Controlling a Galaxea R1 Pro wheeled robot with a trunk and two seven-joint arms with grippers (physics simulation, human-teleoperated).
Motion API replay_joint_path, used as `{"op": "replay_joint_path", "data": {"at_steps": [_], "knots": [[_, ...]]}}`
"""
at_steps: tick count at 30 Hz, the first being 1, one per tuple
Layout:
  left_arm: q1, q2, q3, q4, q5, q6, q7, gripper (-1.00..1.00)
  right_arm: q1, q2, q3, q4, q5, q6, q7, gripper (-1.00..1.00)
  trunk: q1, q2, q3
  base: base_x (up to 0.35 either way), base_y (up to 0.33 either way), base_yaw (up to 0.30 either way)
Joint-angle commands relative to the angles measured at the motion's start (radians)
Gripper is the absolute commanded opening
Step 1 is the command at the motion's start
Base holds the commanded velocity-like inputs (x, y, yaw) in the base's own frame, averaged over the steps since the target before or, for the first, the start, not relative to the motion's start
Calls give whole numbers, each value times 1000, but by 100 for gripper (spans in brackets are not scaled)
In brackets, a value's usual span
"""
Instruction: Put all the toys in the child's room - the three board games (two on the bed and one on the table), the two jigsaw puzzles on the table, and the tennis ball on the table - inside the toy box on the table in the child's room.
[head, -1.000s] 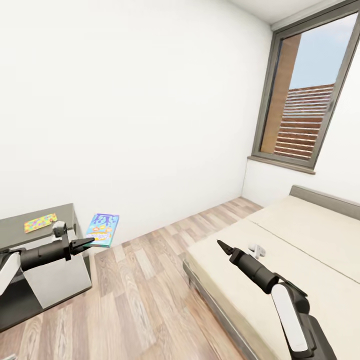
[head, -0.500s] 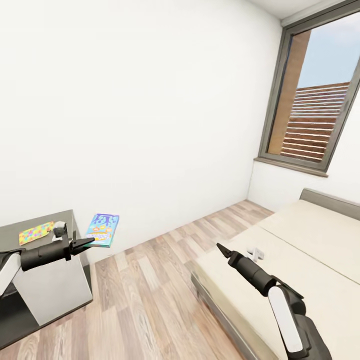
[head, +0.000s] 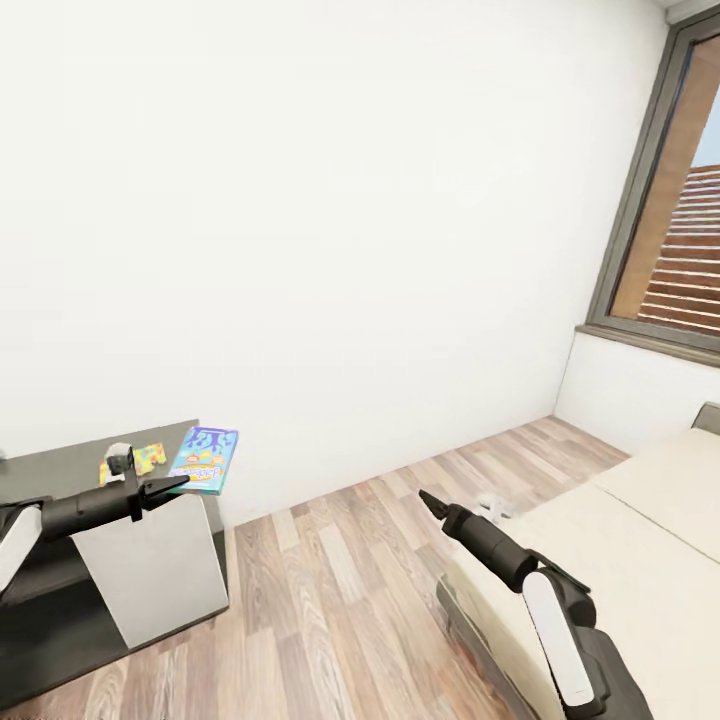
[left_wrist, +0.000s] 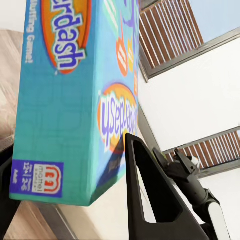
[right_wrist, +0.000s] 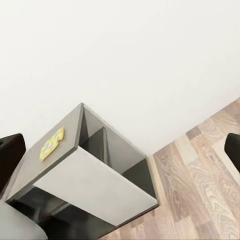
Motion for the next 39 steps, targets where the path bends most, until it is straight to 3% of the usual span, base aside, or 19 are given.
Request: {"op": "replay_joint_path", "data": {"at_steps": [1, 16, 22, 26, 29, 31, 33, 36, 39], "knots": [[-1, 0, 1, 0, 4, 6, -4, -100, -1, 2, -3, -1, -1, 9, 3, 100, 1, -1, -1, 307, 142, 292], [1, 2, 3, -2, 7, 6, -8, -100, 1, -3, -3, 5, 18, 12, 4, 100, 1, -1, -8, 325, 51, 288], [2, 3, 4, -4, 3, 6, -87, -100, 0, -4, -2, 5, 18, 12, 4, 100, 1, -1, -12, 331, 0, 279], [2, 4, 5, -4, 3, 7, -106, -100, 1, -6, -3, 5, 17, 12, 5, 100, 1, -1, -15, 331, 0, 274], [4, 24, 5, -5, 5, 8, -138, -100, 1, -8, -3, 5, 17, 12, 6, 100, 1, -1, -18, 331, 0, 269], [5, 47, 5, -6, 3, 7, -206, -100, 1, -9, -2, 5, 17, 12, 6, 100, 1, -1, -20, 331, 0, 265], [6, 74, 4, -7, -2, 5, -286, -100, 1, -9, -2, 4, 17, 12, 6, 100, 1, -1, -21, 331, 0, 257], [20, 135, 4, -7, -6, 3, -409, -100, 1, -9, -1, 3, 17, 12, 7, 100, 1, -1, -24, 330, 0, 248], [34, 169, 4, -7, -7, 2, -462, -100, 1, -9, 0, 3, 17, 12, 7, 100, 1, -1, -27, 326, 0, 242]]}}
